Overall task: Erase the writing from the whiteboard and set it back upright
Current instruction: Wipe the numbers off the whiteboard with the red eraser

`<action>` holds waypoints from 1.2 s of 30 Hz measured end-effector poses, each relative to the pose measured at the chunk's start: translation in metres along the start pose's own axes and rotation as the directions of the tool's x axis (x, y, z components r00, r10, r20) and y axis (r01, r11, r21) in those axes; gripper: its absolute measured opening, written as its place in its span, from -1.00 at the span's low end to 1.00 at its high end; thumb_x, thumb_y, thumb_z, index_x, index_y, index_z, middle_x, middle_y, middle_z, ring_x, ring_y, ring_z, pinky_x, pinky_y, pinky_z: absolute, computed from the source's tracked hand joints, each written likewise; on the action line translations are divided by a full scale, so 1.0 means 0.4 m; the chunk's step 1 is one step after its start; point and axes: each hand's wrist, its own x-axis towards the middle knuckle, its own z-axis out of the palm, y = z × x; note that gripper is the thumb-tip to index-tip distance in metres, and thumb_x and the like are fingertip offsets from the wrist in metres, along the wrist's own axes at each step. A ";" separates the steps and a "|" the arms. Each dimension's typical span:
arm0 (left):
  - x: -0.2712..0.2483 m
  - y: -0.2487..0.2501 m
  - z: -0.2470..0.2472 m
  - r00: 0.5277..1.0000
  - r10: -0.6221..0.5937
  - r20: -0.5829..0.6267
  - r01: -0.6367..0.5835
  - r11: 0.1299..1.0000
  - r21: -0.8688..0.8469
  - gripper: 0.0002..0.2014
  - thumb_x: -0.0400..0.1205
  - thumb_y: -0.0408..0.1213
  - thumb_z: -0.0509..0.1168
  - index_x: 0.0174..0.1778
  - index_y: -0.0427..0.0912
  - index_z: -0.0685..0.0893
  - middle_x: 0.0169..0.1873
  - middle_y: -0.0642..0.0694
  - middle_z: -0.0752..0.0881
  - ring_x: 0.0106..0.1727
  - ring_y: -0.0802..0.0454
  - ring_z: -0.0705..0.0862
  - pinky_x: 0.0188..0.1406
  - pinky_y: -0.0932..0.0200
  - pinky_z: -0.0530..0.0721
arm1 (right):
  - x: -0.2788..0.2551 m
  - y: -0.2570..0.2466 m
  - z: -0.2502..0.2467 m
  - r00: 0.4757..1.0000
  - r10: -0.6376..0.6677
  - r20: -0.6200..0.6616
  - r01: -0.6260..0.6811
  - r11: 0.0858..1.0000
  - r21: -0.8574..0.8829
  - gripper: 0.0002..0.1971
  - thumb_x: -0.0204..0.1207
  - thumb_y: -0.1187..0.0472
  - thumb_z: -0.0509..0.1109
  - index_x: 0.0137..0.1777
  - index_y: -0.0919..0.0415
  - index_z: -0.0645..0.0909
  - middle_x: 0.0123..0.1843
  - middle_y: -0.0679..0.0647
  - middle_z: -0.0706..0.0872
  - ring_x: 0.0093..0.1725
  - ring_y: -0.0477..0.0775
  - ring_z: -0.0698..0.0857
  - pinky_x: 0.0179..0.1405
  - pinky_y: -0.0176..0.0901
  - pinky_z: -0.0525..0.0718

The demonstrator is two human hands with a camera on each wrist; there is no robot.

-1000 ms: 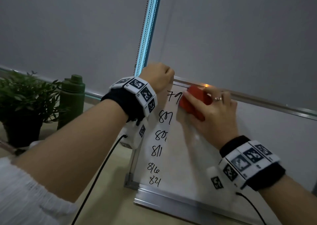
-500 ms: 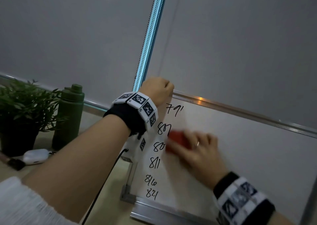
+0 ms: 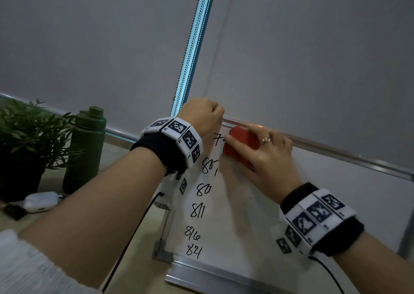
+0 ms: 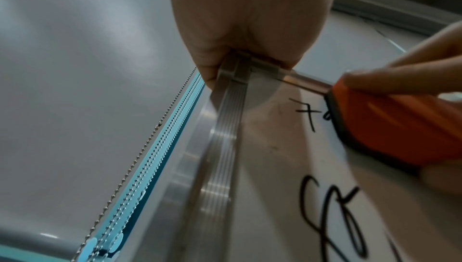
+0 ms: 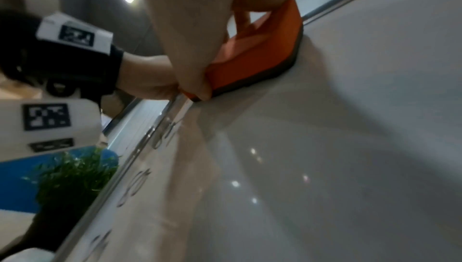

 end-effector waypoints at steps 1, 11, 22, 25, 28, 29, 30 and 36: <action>0.001 -0.001 0.000 1.000 0.000 -0.001 0.000 1.000 -0.009 -0.62 0.66 -0.24 0.03 -0.21 -0.41 0.67 -0.41 -0.18 0.56 -0.28 -0.11 0.51 -0.23 0.16 0.45 | 0.005 -0.007 0.003 0.998 0.063 -0.018 -0.063 0.998 0.011 -0.54 0.42 -0.06 0.17 0.34 -0.13 0.49 0.20 0.14 0.40 0.03 0.20 0.36 -0.09 0.19 0.50; -0.003 0.006 -0.004 1.000 -0.014 0.015 0.013 1.000 0.018 -0.68 0.66 -0.24 0.03 -0.31 -0.28 0.56 -0.42 -0.18 0.54 -0.25 -0.11 0.50 -0.25 0.14 0.42 | -0.025 -0.040 0.007 0.977 -0.201 0.067 0.203 0.979 -0.028 -0.56 0.43 -0.03 0.18 0.34 -0.13 0.42 0.15 0.19 0.46 0.00 0.21 0.40 -0.16 0.19 0.54; -0.008 0.008 -0.021 0.996 -0.033 0.082 0.032 0.999 0.010 -0.61 0.67 -0.26 0.02 -0.53 -0.14 0.31 -0.55 -0.05 0.36 -0.31 -0.04 0.39 -0.48 0.24 0.26 | -0.159 -0.134 0.039 0.925 -0.324 0.200 0.319 0.946 0.057 -0.27 0.13 0.04 0.58 0.34 -0.18 0.42 0.21 0.13 0.46 0.04 0.17 0.43 -0.02 0.11 0.34; -0.007 0.014 -0.022 0.995 -0.032 0.091 0.032 0.999 0.004 -0.67 0.67 -0.26 0.03 -0.43 -0.21 0.47 -0.46 -0.11 0.48 -0.24 -0.06 0.46 -0.40 0.18 0.36 | -0.057 -0.082 0.018 0.985 -0.152 0.082 0.152 0.988 0.003 -0.40 0.28 0.04 0.50 0.36 -0.15 0.45 0.19 0.18 0.48 0.03 0.22 0.40 -0.03 0.11 0.35; -0.003 0.015 -0.022 0.994 -0.046 0.095 0.049 0.998 -0.025 -0.69 0.65 -0.26 0.05 -0.24 -0.29 0.64 -0.25 -0.19 0.61 -0.15 -0.09 0.54 -0.14 0.14 0.49 | 0.022 -0.044 0.010 0.996 0.095 -0.002 -0.095 0.995 -0.012 -0.54 0.42 0.00 0.21 0.33 -0.11 0.58 0.17 0.25 0.59 0.06 0.23 0.39 -0.04 0.15 0.45; -0.001 0.014 -0.022 0.994 -0.047 0.101 0.050 0.999 -0.020 -0.68 0.66 -0.26 0.05 -0.29 -0.28 0.61 -0.25 -0.19 0.61 -0.15 -0.10 0.54 -0.13 0.13 0.48 | 0.022 -0.050 0.014 0.991 0.133 -0.010 -0.133 0.991 0.002 -0.53 0.41 0.00 0.17 0.33 -0.10 0.58 0.17 0.24 0.59 0.06 0.23 0.39 -0.03 0.11 0.41; 0.001 0.012 -0.022 0.993 -0.047 0.104 0.048 0.999 -0.006 -0.67 0.66 -0.25 0.04 -0.38 -0.25 0.54 -0.29 -0.18 0.59 -0.16 -0.10 0.53 -0.14 0.14 0.45 | 0.010 -0.062 0.019 0.989 0.145 -0.022 -0.144 0.989 0.017 -0.53 0.41 0.01 0.16 0.33 -0.10 0.57 0.17 0.23 0.57 0.06 0.22 0.39 -0.03 0.07 0.34; -0.005 0.015 -0.024 0.989 -0.061 0.134 0.062 0.998 -0.008 -0.62 0.67 -0.26 0.02 -0.51 -0.19 0.36 -0.52 -0.06 0.39 -0.27 -0.08 0.42 -0.43 0.17 0.32 | -0.105 -0.110 0.023 0.965 -0.211 0.153 0.209 0.977 0.027 -0.41 0.29 -0.04 0.47 0.36 -0.20 0.45 0.20 0.12 0.55 0.01 0.20 0.51 -0.05 0.13 0.46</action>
